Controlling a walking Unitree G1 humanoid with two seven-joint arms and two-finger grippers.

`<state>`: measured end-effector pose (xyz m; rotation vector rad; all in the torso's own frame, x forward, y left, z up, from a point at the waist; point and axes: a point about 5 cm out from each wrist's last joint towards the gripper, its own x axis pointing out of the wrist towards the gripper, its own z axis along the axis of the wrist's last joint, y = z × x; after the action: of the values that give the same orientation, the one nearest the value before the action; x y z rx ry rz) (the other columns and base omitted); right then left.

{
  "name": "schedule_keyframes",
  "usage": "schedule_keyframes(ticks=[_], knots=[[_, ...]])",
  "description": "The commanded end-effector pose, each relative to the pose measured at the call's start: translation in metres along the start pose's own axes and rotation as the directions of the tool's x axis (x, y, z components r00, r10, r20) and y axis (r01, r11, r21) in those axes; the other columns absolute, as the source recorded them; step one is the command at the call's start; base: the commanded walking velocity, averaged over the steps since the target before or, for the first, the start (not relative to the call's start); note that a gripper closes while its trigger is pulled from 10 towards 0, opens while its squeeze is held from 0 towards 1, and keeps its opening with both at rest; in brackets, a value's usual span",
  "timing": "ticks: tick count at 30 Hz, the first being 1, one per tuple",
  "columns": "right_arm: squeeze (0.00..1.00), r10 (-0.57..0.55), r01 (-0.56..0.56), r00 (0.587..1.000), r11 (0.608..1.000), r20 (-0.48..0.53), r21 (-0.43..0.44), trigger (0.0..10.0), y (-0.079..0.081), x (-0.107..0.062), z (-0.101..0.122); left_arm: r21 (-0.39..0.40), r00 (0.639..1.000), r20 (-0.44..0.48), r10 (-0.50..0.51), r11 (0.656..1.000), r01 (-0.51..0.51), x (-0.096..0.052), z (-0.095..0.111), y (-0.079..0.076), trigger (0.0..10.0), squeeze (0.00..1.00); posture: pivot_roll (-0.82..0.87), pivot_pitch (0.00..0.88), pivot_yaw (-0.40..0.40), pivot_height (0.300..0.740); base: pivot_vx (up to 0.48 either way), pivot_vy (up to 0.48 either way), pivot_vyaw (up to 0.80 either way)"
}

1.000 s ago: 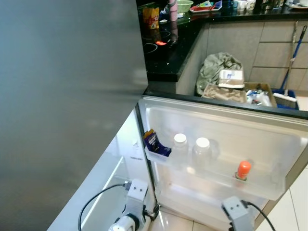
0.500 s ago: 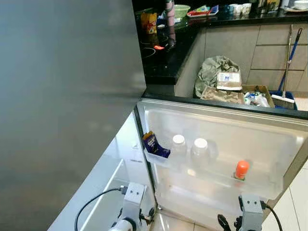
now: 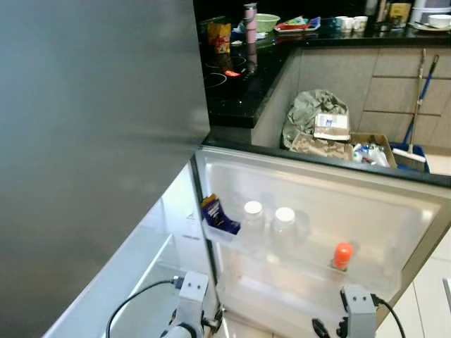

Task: Restocking fridge

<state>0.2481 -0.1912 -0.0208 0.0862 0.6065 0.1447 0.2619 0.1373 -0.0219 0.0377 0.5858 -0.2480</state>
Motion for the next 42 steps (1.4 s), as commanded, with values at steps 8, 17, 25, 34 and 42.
schedule_keyframes(ticks=[8,17,25,34,42], knots=[[0.00,-0.014,0.015,1.000,1.000,0.023,-0.003,10.0,-0.0065,-0.0003,0.0043,-0.002,1.000,-0.019,-0.008,1.000,0.008,-0.0008,-0.0056,-0.0023,10.0,0.00,-0.11,0.097,0.070,0.740,0.000,-0.419,0.00],[0.00,-0.002,0.003,1.000,1.000,0.028,-0.016,10.0,-0.0054,0.0003,0.0052,-0.008,1.000,-0.011,-0.003,1.000,0.003,-0.0014,-0.0052,-0.0007,10.0,0.00,-0.11,0.102,0.069,0.740,0.000,-0.262,0.00],[0.00,0.007,-0.006,0.999,1.000,0.034,-0.019,10.0,-0.0036,0.0007,0.0065,-0.029,1.000,-0.007,0.006,1.000,-0.007,-0.0023,-0.0060,0.0005,10.0,0.00,-0.11,0.105,0.068,0.740,0.000,0.000,0.00],[0.00,0.010,-0.010,0.999,1.000,0.037,-0.017,10.0,-0.0038,0.0005,0.0068,-0.023,1.000,-0.005,-0.005,1.000,0.005,-0.0026,-0.0058,-0.0003,10.0,0.00,-0.11,0.110,0.069,0.740,0.000,0.000,0.00],[0.00,0.012,-0.012,0.999,1.000,0.036,-0.016,10.0,-0.0040,0.0001,0.0065,-0.005,1.000,-0.009,-0.020,1.000,0.020,-0.0029,-0.0064,-0.0019,10.0,0.00,-0.10,0.111,0.068,0.740,0.000,-0.180,0.00]])
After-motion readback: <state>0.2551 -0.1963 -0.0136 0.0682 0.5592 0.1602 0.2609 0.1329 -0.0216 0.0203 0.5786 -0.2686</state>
